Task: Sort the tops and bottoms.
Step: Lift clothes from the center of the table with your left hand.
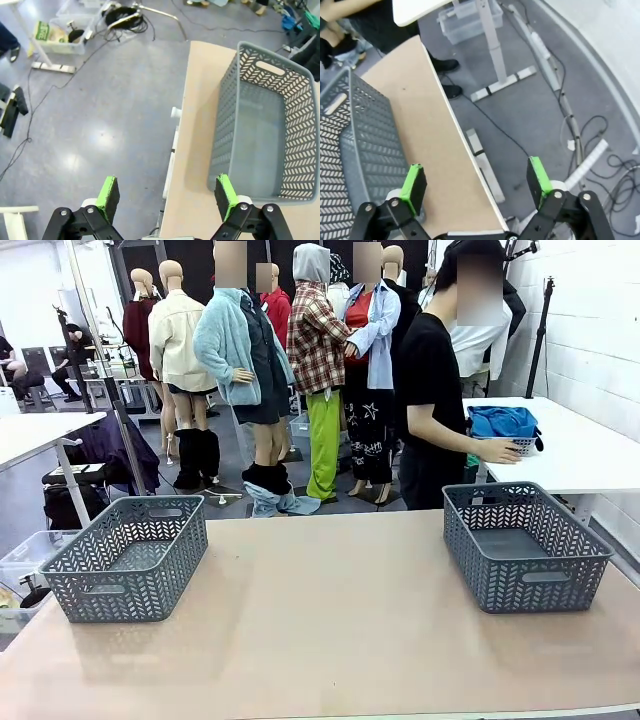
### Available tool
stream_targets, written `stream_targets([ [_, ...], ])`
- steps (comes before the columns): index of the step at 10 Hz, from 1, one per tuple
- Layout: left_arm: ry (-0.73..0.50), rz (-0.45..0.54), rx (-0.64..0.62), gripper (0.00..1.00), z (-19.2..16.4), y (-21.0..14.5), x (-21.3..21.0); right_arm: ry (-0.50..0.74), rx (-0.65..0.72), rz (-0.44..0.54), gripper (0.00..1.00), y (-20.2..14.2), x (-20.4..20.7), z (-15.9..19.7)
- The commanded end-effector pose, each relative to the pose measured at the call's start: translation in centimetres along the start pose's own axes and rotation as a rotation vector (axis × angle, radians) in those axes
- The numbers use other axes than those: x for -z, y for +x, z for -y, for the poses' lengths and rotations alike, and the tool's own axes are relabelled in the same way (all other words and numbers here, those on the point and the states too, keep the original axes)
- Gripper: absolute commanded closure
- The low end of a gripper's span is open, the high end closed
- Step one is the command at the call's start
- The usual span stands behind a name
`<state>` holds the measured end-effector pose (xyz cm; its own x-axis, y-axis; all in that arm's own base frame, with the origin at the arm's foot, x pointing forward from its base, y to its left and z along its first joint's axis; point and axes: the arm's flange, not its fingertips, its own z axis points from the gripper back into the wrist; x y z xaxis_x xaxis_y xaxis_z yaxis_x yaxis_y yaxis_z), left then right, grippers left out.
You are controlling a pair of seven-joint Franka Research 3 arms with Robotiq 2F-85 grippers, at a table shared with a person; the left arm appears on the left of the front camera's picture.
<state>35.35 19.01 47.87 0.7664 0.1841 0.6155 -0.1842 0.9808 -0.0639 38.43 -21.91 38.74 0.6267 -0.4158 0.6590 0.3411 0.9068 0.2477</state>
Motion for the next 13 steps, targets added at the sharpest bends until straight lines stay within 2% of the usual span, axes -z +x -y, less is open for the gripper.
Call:
stream_targets([
  [1, 0.023, 0.002, -0.016, 0.00, -0.23, 0.03, -0.32, -0.011, 0.000, -0.002, 0.00, 0.24, -0.43, -0.29],
  [13, 0.023, 0.002, -0.016, 0.00, -0.23, 0.03, -0.32, -0.011, 0.000, -0.002, 0.00, 0.24, -0.43, -0.29],
])
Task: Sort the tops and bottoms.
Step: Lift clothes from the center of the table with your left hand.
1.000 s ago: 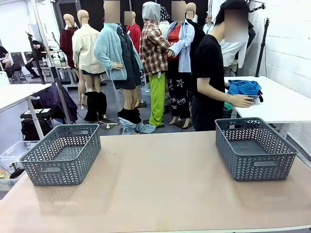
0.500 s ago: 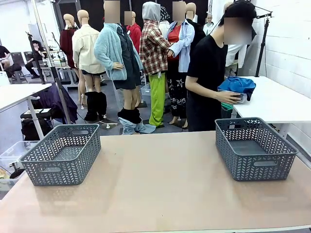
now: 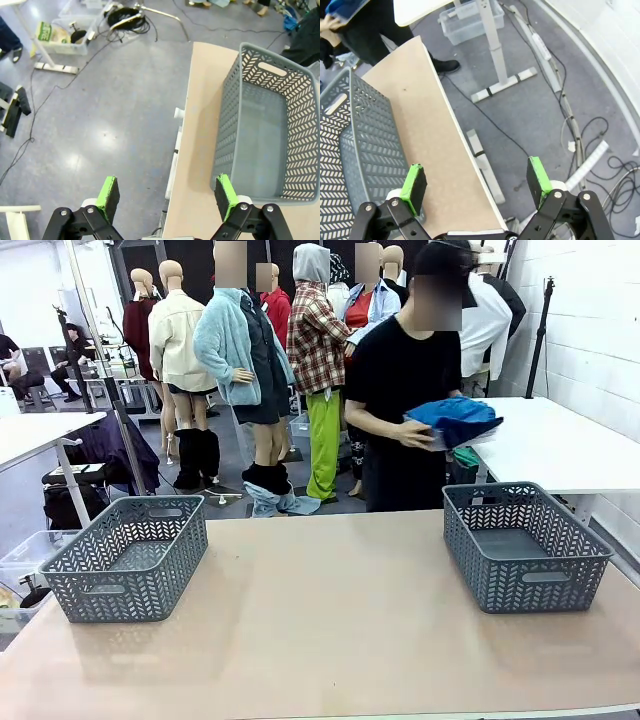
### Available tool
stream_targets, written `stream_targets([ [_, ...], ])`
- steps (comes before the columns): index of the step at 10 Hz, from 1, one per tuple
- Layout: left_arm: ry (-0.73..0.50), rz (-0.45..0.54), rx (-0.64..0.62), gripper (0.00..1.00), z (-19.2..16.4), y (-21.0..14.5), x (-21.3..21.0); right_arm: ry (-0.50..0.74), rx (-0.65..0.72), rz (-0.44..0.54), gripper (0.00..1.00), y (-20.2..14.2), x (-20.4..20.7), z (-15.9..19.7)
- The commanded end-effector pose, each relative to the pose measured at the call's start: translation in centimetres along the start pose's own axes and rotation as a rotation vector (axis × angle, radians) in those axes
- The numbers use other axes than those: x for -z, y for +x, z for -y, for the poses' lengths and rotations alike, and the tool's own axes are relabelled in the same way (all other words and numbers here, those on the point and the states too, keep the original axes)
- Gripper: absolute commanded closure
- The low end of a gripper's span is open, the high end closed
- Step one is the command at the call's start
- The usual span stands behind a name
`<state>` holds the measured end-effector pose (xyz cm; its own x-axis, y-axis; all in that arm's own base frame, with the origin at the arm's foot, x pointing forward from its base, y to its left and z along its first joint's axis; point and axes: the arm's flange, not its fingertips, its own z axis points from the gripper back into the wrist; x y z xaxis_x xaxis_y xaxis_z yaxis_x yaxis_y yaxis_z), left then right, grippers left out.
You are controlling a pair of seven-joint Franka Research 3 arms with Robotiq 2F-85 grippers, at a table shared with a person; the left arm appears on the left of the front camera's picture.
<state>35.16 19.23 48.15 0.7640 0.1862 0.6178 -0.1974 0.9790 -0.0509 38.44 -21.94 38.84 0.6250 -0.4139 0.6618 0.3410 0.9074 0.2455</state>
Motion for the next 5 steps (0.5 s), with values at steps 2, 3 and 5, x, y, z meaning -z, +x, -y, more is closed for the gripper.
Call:
stream_targets([
  [2, 0.004, -0.001, -0.013, 0.00, 0.00, -0.03, 0.00, -0.010, 0.002, -0.005, 0.00, 0.16, -0.37, -0.29],
  [3, 0.004, -0.001, -0.013, 0.00, 0.00, -0.03, 0.00, -0.010, 0.002, -0.005, 0.00, 0.16, -0.37, -0.29],
  [5, 0.004, -0.001, -0.013, 0.00, 0.00, -0.03, 0.00, -0.010, 0.002, -0.005, 0.00, 0.16, -0.37, -0.29],
])
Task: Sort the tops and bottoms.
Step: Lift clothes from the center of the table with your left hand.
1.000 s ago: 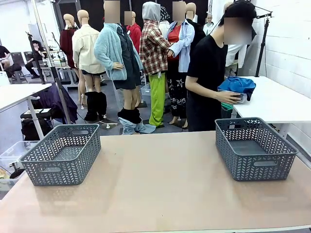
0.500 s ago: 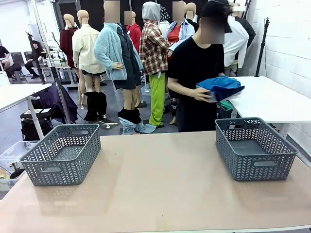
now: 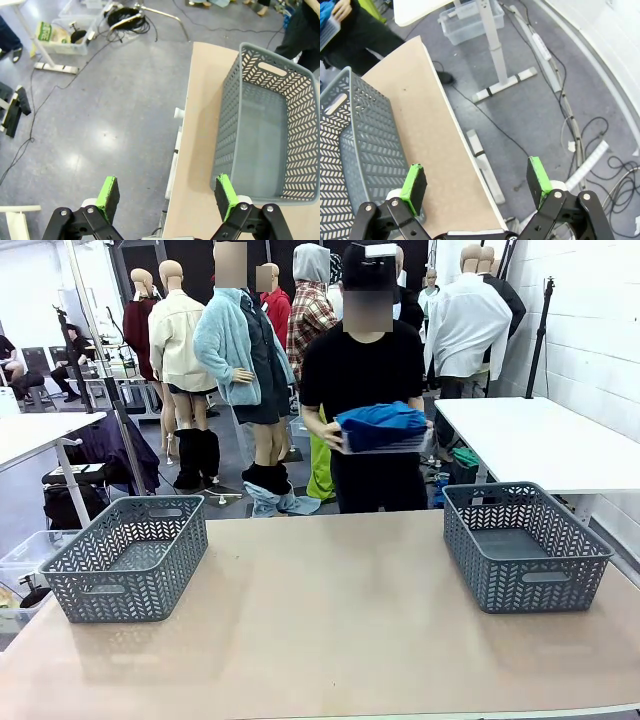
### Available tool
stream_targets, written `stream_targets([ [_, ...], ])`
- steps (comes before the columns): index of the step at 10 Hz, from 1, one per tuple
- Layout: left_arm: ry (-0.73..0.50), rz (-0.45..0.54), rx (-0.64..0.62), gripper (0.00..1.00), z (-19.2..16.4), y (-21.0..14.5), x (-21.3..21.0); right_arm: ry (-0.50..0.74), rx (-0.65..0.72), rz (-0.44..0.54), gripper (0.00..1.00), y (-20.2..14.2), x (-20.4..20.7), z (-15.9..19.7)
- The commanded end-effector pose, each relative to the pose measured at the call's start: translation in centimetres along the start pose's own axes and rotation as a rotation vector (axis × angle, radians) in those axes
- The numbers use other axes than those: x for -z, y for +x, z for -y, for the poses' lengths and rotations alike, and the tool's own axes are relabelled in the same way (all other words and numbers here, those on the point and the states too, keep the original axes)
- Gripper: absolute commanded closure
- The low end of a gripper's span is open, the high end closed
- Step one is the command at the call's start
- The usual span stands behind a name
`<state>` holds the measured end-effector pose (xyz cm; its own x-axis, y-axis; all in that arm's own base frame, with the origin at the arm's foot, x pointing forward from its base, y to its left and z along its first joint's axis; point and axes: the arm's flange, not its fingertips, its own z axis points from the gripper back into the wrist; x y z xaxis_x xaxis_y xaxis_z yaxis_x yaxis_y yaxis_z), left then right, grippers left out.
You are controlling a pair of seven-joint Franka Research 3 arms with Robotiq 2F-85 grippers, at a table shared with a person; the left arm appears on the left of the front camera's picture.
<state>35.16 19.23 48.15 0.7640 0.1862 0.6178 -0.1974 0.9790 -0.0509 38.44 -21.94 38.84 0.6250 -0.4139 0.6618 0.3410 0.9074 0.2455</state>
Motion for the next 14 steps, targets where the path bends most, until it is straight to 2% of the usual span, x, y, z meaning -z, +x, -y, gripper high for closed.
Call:
stream_targets([
  [1, 0.004, -0.001, -0.013, 0.00, 0.00, -0.03, 0.00, -0.010, 0.002, -0.005, 0.00, 0.16, -0.37, -0.29],
  [14, 0.004, -0.001, -0.013, 0.00, 0.00, -0.03, 0.00, -0.010, 0.002, -0.005, 0.00, 0.16, -0.37, -0.29],
])
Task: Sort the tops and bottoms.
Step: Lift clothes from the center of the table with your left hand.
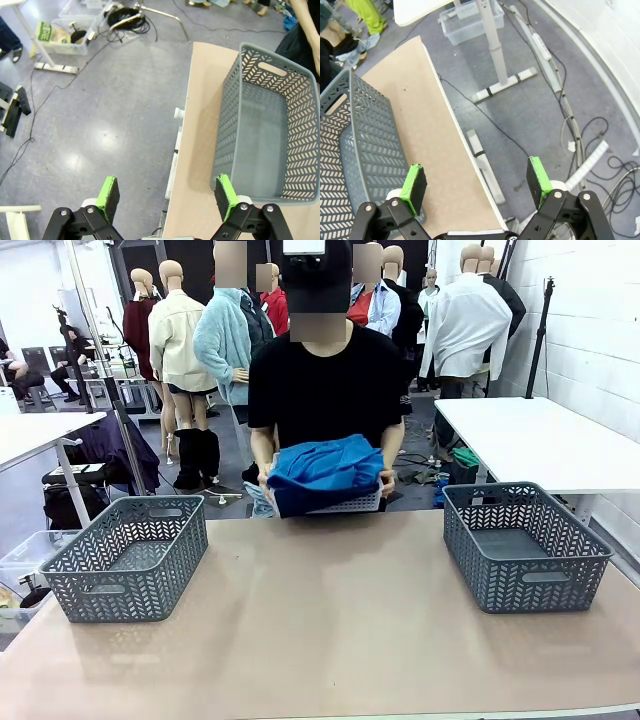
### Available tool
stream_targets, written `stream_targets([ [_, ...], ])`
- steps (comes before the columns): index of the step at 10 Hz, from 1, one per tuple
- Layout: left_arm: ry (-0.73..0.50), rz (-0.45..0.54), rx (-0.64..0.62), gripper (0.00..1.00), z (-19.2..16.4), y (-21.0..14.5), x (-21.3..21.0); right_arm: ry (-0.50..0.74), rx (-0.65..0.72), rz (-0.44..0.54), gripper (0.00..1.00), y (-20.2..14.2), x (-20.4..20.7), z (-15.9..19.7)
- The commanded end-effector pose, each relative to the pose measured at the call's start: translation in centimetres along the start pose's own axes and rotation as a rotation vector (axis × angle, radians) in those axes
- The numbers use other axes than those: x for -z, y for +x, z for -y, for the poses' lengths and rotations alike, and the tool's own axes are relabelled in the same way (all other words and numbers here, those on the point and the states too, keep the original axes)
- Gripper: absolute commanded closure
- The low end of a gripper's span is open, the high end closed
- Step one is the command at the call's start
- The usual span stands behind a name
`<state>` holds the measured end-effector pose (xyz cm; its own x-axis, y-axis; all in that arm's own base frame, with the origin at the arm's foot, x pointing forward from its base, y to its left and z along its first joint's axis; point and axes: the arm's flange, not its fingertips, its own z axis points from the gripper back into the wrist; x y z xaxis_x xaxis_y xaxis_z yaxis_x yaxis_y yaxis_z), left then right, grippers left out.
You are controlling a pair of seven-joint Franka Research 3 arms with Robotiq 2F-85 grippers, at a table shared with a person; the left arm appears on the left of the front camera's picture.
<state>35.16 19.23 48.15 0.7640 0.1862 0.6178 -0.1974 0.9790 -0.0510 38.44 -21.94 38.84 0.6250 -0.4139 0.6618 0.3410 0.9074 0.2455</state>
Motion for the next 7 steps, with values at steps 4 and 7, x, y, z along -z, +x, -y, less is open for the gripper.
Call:
stream_targets([
  [4, 0.004, -0.001, -0.013, 0.00, 0.00, -0.03, 0.00, -0.010, 0.002, -0.005, 0.00, 0.16, -0.37, -0.29],
  [7, 0.004, -0.001, -0.013, 0.00, 0.00, -0.03, 0.00, -0.010, 0.002, -0.005, 0.00, 0.16, -0.37, -0.29],
])
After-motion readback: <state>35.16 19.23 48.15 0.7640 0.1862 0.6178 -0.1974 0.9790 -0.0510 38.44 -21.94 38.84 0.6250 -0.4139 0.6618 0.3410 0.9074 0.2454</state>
